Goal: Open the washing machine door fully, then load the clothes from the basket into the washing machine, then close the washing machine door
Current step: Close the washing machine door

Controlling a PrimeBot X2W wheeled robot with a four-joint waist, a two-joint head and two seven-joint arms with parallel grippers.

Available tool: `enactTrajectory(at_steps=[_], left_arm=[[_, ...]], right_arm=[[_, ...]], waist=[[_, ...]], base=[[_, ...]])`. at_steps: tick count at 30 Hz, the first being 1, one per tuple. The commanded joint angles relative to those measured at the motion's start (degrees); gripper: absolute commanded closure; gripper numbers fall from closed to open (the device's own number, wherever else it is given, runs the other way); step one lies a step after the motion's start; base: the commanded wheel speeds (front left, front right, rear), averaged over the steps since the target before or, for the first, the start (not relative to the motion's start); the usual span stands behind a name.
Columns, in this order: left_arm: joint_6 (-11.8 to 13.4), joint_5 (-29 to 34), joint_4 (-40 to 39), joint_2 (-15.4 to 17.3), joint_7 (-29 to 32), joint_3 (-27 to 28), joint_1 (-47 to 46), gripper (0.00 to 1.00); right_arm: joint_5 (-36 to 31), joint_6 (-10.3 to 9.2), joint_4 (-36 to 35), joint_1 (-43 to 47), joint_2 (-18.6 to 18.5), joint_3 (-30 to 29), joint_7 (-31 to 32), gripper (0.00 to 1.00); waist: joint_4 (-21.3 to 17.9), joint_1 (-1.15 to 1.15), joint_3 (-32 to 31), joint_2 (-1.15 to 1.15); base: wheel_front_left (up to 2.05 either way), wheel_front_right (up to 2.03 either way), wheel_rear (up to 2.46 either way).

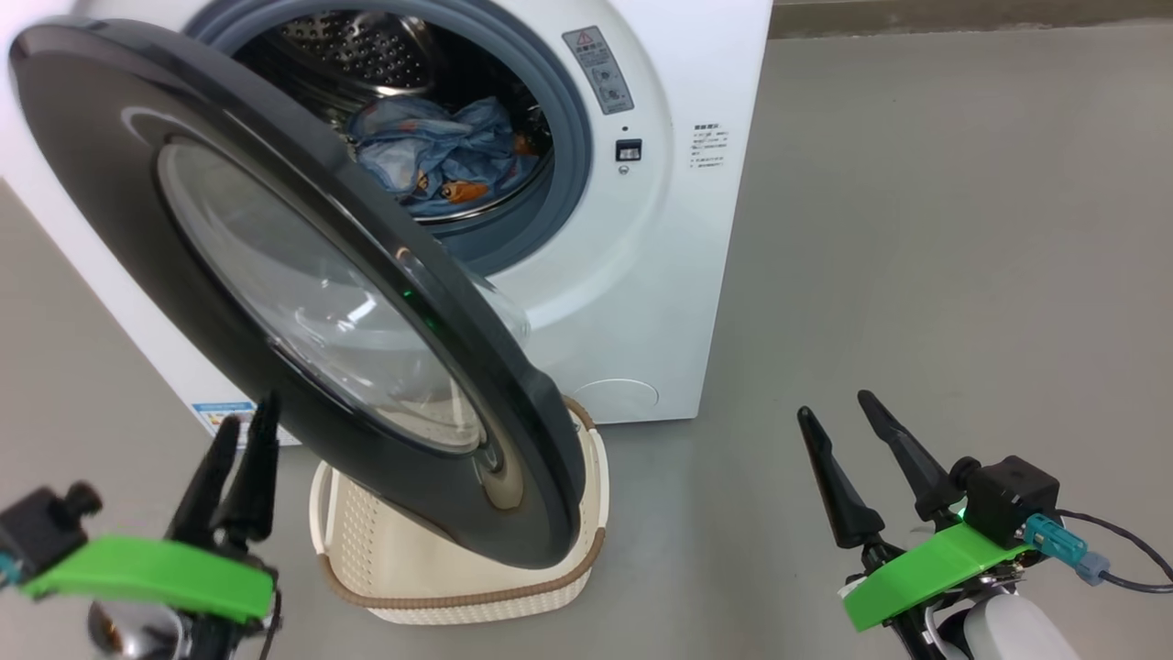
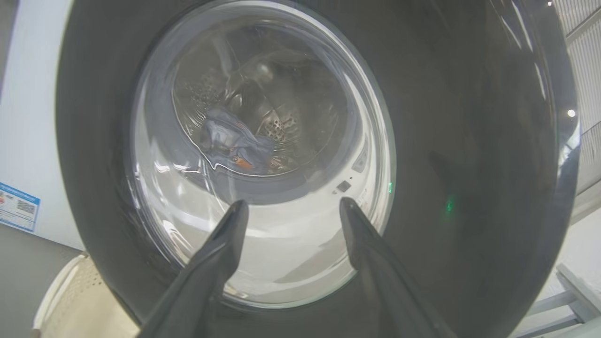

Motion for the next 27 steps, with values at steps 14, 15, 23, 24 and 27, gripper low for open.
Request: enactTrajectory(at_steps=[14, 15, 23, 24, 27], left_arm=[[0.92, 18.73, 1.63, 4.33, -14.98, -0.18, 4.32, 0.0], [1.15, 19.39, 1.81, 4.21, -15.4, -0.07, 4.59, 0.0], [2.69, 25.49, 2.74, 3.13, -17.02, 1.18, 6.28, 0.0], [2.71, 25.99, 2.74, 2.81, -17.08, 1.45, 6.51, 0.0], [2.64, 27.45, 2.82, 2.0, -17.15, 2.24, 7.06, 0.0]], right_arm=[[-1.01, 0.09, -2.23, -0.05, -0.74, -0.47, -0.27, 0.0], [-1.07, 0.09, -2.3, 0.01, -0.74, -0.54, -0.27, 0.0], [-1.28, 0.09, -2.66, 0.52, -1.04, -0.93, -0.27, 0.0], [-1.25, 0.09, -2.66, 0.55, -1.11, -0.96, -0.27, 0.0], [-1.28, 0.09, -2.72, 0.69, -1.27, -1.1, -0.27, 0.0]], waist=[[2.28, 0.0, -0.11, 0.0], [2.39, 0.0, -0.14, 0.0], [3.07, 0.0, -0.31, 0.0], [3.11, 0.0, -0.34, 0.0], [3.21, 0.0, -0.38, 0.0]], base=[[0.0, 0.0, 0.0], [0.0, 0.0, 0.0], [0.0, 0.0, 0.0], [0.0, 0.0, 0.0], [0.0, 0.0, 0.0]])
